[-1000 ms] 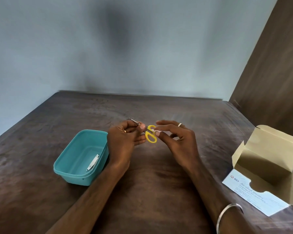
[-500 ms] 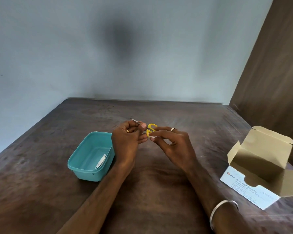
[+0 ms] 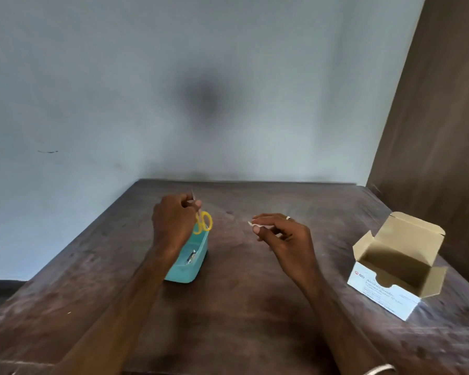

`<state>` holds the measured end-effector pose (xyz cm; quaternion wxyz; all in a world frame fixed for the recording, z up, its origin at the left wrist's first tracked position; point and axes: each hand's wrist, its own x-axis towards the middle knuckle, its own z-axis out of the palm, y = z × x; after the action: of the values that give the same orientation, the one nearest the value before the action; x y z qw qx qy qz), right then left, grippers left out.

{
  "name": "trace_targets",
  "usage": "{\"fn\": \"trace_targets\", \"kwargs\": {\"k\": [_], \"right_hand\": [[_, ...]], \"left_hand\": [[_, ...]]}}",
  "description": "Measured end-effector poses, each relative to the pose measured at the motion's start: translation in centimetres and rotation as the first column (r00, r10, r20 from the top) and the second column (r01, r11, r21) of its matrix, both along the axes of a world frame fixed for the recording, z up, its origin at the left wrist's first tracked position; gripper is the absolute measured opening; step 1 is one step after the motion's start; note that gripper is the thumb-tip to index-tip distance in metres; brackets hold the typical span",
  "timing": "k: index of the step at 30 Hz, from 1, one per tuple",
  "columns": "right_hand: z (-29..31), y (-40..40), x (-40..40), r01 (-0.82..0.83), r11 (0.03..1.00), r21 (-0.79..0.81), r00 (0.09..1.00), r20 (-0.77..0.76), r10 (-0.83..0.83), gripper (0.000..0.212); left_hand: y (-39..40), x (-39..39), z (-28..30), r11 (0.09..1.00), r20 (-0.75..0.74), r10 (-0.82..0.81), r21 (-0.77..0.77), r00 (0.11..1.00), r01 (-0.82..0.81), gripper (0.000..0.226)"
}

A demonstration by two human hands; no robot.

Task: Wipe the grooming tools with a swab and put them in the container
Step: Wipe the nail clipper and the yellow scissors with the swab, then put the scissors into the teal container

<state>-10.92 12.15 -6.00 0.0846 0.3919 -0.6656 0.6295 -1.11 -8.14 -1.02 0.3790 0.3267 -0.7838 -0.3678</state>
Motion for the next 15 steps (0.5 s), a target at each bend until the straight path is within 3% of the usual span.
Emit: {"fn": "trace_targets", "kwargs": {"k": [2, 6, 11, 15], "right_hand": [[0.2, 0.4, 1.2, -0.009, 1.0, 0.011, 1.0, 0.017, 0.008, 0.013], [0.6, 1.4, 3.4, -0.018, 0.999, 0.033, 0.998, 0.06, 0.016, 0.015], [0.7, 3.4, 5.3, 0.005, 0.998, 0.057, 0.999, 0.039, -0.007, 0.019], [0.6, 6.0, 5.9, 0.049, 0.999, -0.019, 0.995, 0.086, -0.047, 0.02]], "left_hand": [[-0.8, 1.3, 0.7, 0.993, 0.222, 0.033, -0.118, 0.975, -0.007, 0.01], [-1.1, 1.9, 0.2, 0.978, 0.506, -0.002, -0.18, 0.862, 0.108, 0.011], [0.0, 0.9, -1.2, 0.974, 0.67, -0.055, -0.126, 0.74, 0.187, 0.019], [1.2, 1.1, -1.8, 0.949, 0.729, 0.006, -0.219, 0.685, 0.225, 0.025]]}}
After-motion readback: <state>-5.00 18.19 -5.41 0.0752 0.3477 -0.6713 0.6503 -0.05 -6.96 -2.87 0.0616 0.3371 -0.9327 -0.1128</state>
